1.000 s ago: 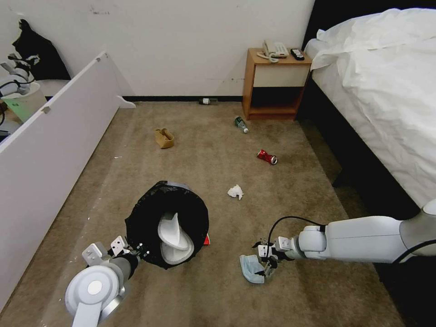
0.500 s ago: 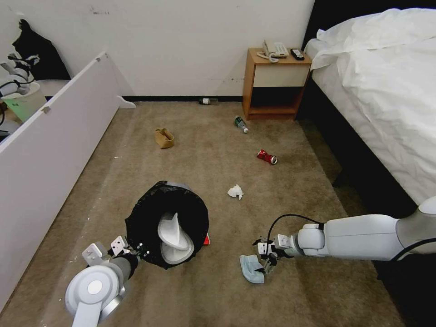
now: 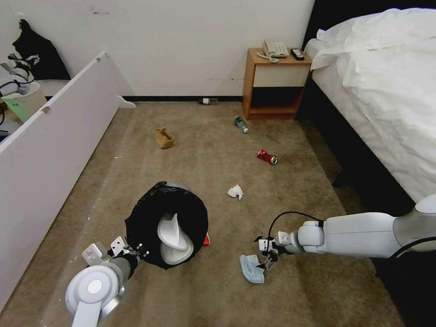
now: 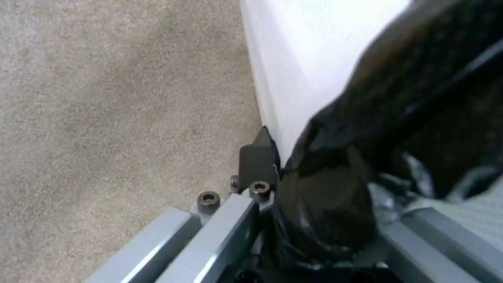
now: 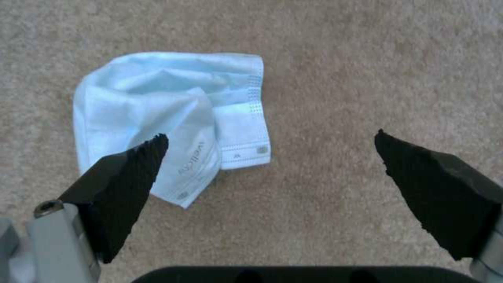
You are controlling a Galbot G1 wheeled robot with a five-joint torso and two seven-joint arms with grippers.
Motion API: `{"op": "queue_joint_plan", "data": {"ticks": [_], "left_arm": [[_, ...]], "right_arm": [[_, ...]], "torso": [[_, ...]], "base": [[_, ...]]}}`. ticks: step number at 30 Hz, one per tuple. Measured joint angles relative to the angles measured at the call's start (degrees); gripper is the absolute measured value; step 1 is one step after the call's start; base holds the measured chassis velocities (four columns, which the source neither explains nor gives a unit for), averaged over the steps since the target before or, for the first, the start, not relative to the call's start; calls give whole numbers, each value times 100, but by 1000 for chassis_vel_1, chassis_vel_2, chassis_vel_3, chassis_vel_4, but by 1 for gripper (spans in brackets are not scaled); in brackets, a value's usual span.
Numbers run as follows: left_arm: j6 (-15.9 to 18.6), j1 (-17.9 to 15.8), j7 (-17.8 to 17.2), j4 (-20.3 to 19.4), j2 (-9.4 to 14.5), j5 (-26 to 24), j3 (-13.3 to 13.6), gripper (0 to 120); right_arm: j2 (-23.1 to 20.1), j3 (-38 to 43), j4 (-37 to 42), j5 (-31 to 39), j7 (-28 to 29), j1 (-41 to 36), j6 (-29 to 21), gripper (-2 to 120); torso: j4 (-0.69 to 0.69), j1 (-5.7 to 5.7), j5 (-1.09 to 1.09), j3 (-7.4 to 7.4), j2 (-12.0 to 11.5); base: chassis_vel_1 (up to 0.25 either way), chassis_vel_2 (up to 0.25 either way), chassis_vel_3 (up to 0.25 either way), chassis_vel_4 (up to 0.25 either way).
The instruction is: Pick up the trash bin and place the garbage on the floor into it.
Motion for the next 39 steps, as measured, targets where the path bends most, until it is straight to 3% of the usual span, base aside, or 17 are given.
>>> {"op": "queue_joint_plan", "data": {"ticks": [39], "left_arm": [[0,-125,43,131,92,-26,22,0]], "right_arm": [[-410,-92,363,425,44,-2,-37,100]], "torso": [[0,0,0,0,0]], "base": [[0,0,0,0]]}}
